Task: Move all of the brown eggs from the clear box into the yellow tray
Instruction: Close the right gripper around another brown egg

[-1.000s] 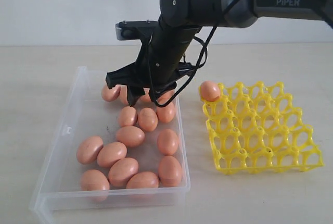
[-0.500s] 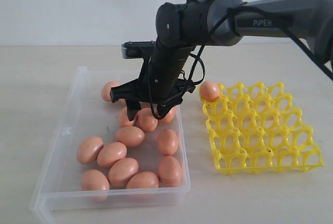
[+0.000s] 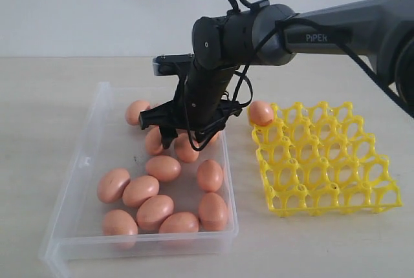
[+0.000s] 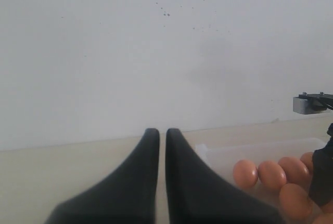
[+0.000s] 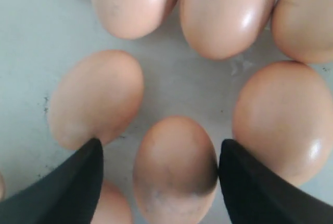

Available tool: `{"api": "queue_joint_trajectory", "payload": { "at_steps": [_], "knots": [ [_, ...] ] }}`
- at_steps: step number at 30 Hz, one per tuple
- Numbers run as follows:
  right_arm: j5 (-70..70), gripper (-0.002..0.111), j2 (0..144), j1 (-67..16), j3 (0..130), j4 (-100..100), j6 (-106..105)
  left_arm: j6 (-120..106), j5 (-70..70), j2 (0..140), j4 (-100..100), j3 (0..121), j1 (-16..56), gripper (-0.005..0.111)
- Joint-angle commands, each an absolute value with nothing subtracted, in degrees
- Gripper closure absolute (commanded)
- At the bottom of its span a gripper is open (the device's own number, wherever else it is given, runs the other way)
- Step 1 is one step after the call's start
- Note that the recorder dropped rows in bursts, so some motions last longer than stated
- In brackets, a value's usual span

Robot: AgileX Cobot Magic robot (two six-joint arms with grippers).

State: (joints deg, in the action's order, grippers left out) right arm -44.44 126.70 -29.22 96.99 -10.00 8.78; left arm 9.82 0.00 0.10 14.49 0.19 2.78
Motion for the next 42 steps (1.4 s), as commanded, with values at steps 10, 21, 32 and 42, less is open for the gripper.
{"api": "queue_joint_trajectory", "payload": {
  "at_steps": [10, 21, 32, 42],
  "knots": [
    [-45.72, 0.052, 126.72, -29.06, 97.39, -7.8, 9.09, 9.74, 0.0, 0.0, 14.4, 0.0, 3.23, 0.103],
    [-45.03, 0.052, 127.47, -29.06, 97.39, -7.66, 9.98, 9.74, 0.0, 0.0, 14.4, 0.0, 3.23, 0.103],
    [-45.56, 0.073, 127.92, -29.06, 97.39, -7.44, 10.57, 9.74, 0.0, 0.0, 14.4, 0.0, 3.23, 0.103],
    [-42.47, 0.108, 127.82, -29.17, 97.28, -5.26, 2.17, 9.74, 0.0, 0.0, 14.4, 0.0, 3.23, 0.103]
  ]
}}
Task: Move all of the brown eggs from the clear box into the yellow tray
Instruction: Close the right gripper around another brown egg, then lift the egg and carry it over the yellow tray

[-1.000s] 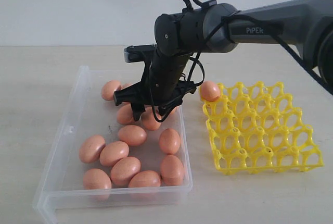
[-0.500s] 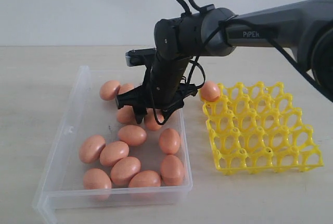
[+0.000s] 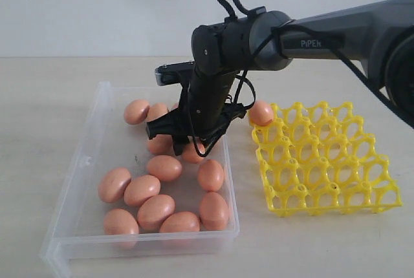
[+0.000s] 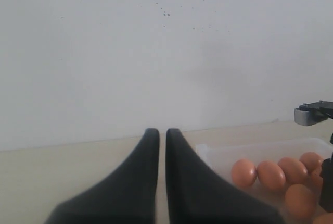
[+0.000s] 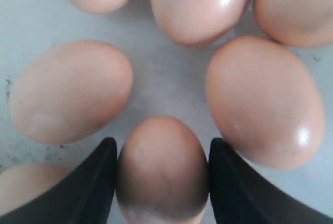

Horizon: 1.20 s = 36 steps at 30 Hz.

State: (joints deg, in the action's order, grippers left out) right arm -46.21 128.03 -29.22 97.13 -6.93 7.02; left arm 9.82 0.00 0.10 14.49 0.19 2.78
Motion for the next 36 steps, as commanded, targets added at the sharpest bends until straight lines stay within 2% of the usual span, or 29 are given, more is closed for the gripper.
{"api": "queue_joint_trajectory", "payload": {
  "at_steps": [1, 16, 18, 21, 22, 27, 34, 36],
  "knots": [
    [-40.21, 0.108, 127.82, -29.17, 97.18, -5.26, 1.05, 9.74, 0.0, 0.0, 14.4, 0.0, 3.23, 0.103],
    [22.59, 0.108, 121.97, -32.77, 76.41, -3.96, -10.2, 9.74, 0.0, 0.0, 14.4, 0.0, 3.23, 0.103],
    [35.09, 0.108, 120.96, -32.77, 70.4, 1.44, -7.39, 9.74, 0.0, 0.0, 14.4, 0.0, 3.23, 0.103],
    [62.99, 0.108, 119.82, -31.46, 59.66, 9.88, 2.76, 9.74, 0.0, 0.0, 14.4, 0.0, 3.23, 0.103],
    [67.64, 0.108, 119.61, -31.02, 57.97, 10.03, 3.56, 9.74, 0.0, 0.0, 14.4, 0.0, 3.23, 0.103],
    [69.96, 0.108, 112.34, -25.44, 47.54, 13.9, 4.56, 9.74, 0.0, 0.0, 14.4, 0.0, 3.23, 0.103],
    [69.96, 0.108, 105.91, -6.81, 37.63, 21.57, 17.71, 9.74, 0.0, 0.0, 14.4, 0.0, 3.23, 0.103],
    [69.96, 0.108, 105.91, -4.41, 36.34, 24.53, 18.79, 9.74, 0.0, 0.0, 14.4, 0.0, 3.23, 0.103]
  ]
}}
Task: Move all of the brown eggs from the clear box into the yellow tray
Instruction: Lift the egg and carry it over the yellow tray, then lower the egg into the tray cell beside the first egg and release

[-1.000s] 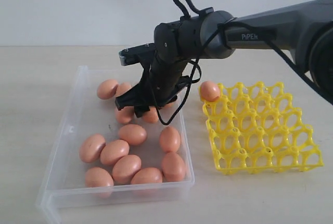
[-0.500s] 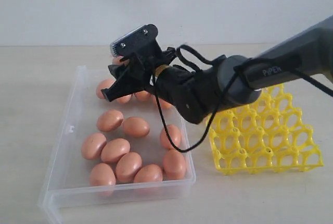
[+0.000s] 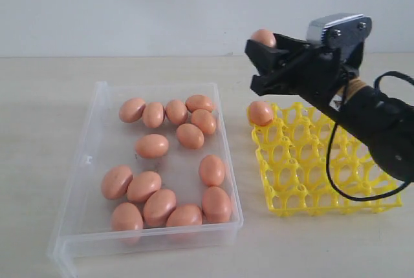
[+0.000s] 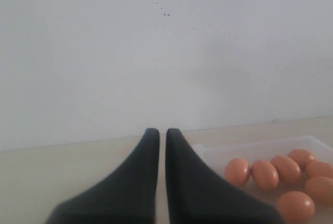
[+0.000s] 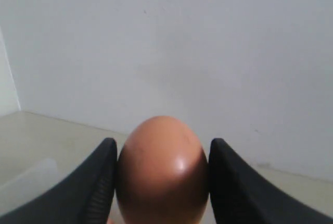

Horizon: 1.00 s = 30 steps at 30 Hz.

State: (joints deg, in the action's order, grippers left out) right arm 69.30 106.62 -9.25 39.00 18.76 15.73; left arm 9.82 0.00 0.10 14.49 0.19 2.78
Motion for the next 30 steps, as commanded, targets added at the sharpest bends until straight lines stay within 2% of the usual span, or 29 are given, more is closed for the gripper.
{"api": "queue_joint_trajectory", "payload": {
  "at_steps": [1, 11, 30],
  "knots": [
    [69.96, 0.108, 105.91, -3.23, 35.71, 26.12, 19.21, 9.74, 0.0, 0.0, 14.4, 0.0, 3.23, 0.103],
    [69.96, 0.108, 110.25, 4.12, 33.83, 29.09, 26.02, 9.74, 0.0, 0.0, 14.4, 0.0, 3.23, 0.103],
    [69.96, 0.108, 120.0, 4.12, 38.94, 31.48, 24.51, 9.74, 0.0, 0.0, 14.4, 0.0, 3.23, 0.103]
  ]
}}
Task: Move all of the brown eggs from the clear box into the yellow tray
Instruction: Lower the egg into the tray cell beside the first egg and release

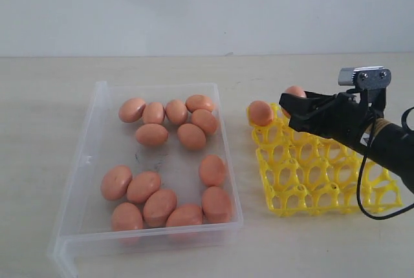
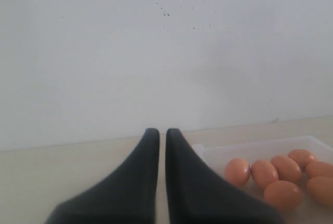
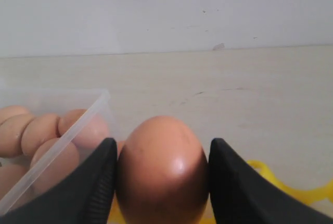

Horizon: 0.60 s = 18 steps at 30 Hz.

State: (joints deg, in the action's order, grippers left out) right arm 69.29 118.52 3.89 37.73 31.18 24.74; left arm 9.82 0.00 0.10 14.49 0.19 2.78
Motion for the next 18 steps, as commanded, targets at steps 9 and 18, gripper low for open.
{"api": "queue_joint_trajectory", "payload": {
  "at_steps": [9, 18],
  "knots": [
    [69.96, 0.108, 122.5, 4.12, 40.73, 30.63, 21.4, 9.74, 0.0, 0.0, 14.4, 0.0, 3.23, 0.103],
    [69.96, 0.108, 123.52, 4.12, 40.97, 28.14, 21.12, 9.74, 0.0, 0.0, 14.4, 0.0, 3.23, 0.103]
  ]
}}
